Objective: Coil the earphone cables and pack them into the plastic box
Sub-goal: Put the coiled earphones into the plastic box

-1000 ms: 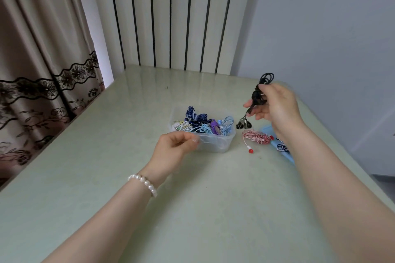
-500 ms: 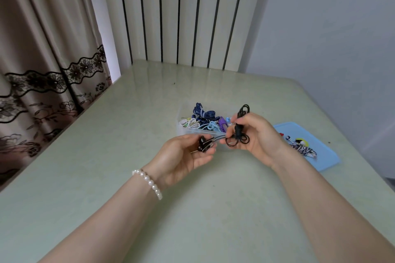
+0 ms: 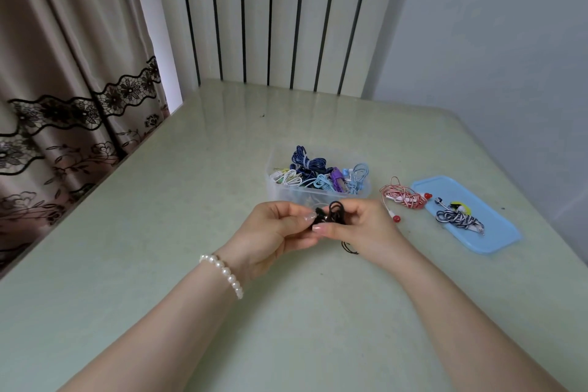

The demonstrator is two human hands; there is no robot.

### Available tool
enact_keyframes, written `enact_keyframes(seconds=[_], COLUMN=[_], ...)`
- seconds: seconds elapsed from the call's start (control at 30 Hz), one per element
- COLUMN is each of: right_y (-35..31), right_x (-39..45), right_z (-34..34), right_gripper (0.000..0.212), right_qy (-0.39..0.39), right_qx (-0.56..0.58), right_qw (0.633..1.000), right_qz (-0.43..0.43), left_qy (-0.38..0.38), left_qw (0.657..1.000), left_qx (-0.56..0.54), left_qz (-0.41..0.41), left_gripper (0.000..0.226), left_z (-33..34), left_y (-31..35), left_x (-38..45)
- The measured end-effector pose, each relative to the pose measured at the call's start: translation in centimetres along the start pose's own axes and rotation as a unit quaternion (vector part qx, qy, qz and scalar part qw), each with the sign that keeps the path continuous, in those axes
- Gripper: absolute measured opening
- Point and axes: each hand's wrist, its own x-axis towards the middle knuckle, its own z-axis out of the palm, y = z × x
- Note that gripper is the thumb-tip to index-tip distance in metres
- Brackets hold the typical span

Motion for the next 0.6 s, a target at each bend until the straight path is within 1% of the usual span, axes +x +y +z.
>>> enact_keyframes(seconds=[0.1,0.2,0.27,0.37,0.4,0.47,0.53,0.6], right_y=[0.6,1.2,1.5,1.8,1.7,1.5,1.4,1.4], right_x=[0.0,0.1,0.2,-0.1,-0.1,-0.2,-0.2,-0.2], right_z=[0.1,0.0,0.1,0.5,0.5,0.4,-0.1,-0.4], right_gripper=[0.009,0.008,0.008,0.022,0.022,0.013,0.014,0.014], right_qy=[0.017,0.051,0.067,0.056,0.056,0.066,0.080,0.079], right_qx=[0.005,-0.030,-0.041,-0.037,-0.019,0.010,0.006,-0.002], right_qw=[0.999,0.996,0.995,0.996,0.996,0.996,0.996,0.996], right_qz=[-0.032,-0.063,-0.065,-0.066,-0.062,-0.052,-0.048,-0.039], left_qy=[0.005,0.024,0.037,0.026,0.017,0.012,0.036,0.074], left_qw=[1.000,0.997,0.993,0.986,0.983,0.979,0.973,0.960], left_qx=[0.015,0.065,0.104,0.154,0.172,0.198,0.222,0.264], left_qz=[0.010,0.033,0.046,0.054,0.053,0.046,0.044,0.057], left_gripper=[0.007,0.008,0.006,0.010,0.012,0.014,0.011,0.011], left_z=[0.0,0.0,-0.2,-0.3,-0.3,-0.4,-0.7,-1.5], left_y=[0.1,0.0,0.0,0.2,0.2,0.1,0.1,0.5], left_x=[-0.1,-0.1,0.1,0.2,0.2,0.2,0.3,0.5])
